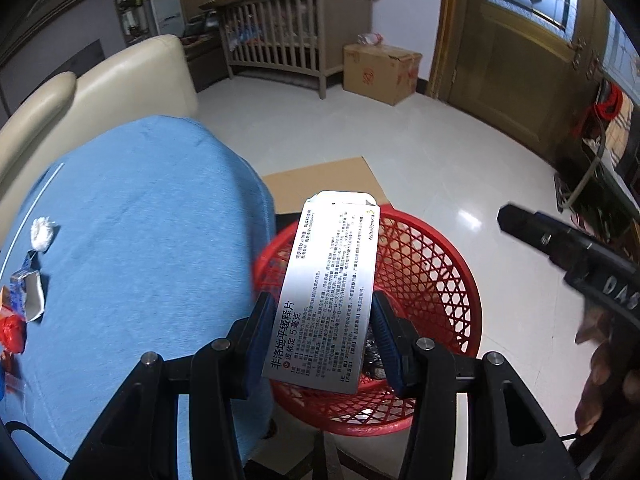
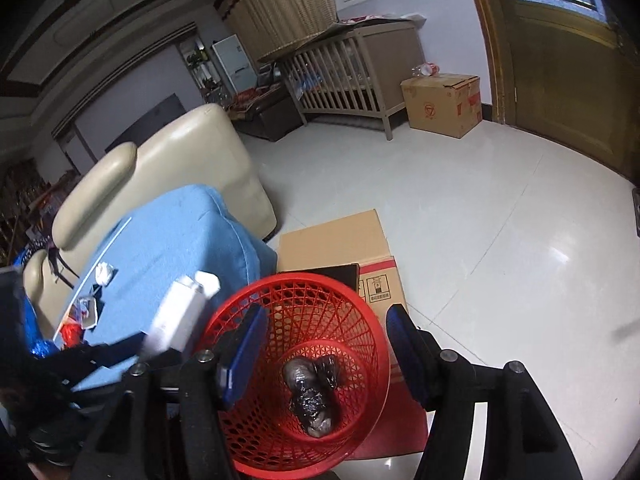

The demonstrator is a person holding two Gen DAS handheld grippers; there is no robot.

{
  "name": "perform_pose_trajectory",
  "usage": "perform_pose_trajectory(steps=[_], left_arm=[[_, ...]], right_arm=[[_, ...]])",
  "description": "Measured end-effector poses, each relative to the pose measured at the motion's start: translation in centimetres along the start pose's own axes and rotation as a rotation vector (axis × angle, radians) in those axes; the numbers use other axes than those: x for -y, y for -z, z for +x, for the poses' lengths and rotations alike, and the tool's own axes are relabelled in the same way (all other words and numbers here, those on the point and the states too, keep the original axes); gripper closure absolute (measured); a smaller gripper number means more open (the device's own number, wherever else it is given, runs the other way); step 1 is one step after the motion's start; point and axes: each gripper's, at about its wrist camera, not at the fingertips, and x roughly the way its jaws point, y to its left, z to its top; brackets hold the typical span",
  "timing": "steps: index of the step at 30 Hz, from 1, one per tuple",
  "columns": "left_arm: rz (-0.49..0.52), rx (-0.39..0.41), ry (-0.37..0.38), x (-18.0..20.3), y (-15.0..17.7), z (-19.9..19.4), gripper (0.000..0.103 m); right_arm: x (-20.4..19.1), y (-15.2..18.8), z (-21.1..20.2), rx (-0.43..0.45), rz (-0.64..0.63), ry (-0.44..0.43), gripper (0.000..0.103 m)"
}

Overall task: Collect trash
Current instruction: 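Lower the white leaflet into the red basket and open the left gripper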

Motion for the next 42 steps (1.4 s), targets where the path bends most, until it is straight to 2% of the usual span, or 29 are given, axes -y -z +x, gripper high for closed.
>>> perform_pose_trajectory(steps=[8, 11, 13, 16, 21, 25, 30, 32, 36, 42], left_arm=[[0.016, -0.031, -0.012, 0.9, -0.3, 1.6, 0.052], [0.025, -0.041, -0.030, 1.3, -0.5, 2.1, 0.047], [0.032, -0.052, -0.043, 1.4, -0.6, 2.2, 0.035], [0.030, -0.036, -0.054, 1.1, -0.6, 1.5, 0.030], [0.024, -0.002, -0.078, 0.1, -0.5, 0.0, 0.029], [-0.010, 0.024, -0.108, -2.0, -0.1, -1.9, 0.029], [-0.094, 0.065, -0.144, -5.8, 0.7, -4.6, 0.029], [-0.130, 0.080, -0.163, -7.4, 1.1, -5.7, 0.029], [-0.212, 0.102, -0.182, -10.4, 2.2, -7.6, 0.029], [-0.297, 0.140, -0.212, -13.8, 4.5, -10.1, 0.029]], right_arm=[[1.0, -0.2, -0.4, 0.016, 0.046, 0.001, 0.037], [1.0, -0.3, -0.4, 0.015, 0.055, -0.010, 0.037], [1.1, -0.4, -0.2, 0.011, 0.069, -0.020, 0.037], [0.9, -0.5, -0.3, 0.016, 0.078, -0.030, 0.037], [-0.3, -1.0, -0.7, 0.037, 0.063, -0.036, 0.037], [-2.4, -1.2, 0.0, 0.014, 0.036, -0.064, 0.035], [-6.4, -0.8, 0.5, -0.023, -0.043, -0.107, 0.035], [-8.2, -0.5, 0.8, -0.039, -0.071, -0.133, 0.032], [-10.9, -0.1, 1.5, -0.076, -0.089, -0.176, 0.032], [-14.8, 0.2, 1.1, -0.072, -0.155, -0.208, 0.032]])
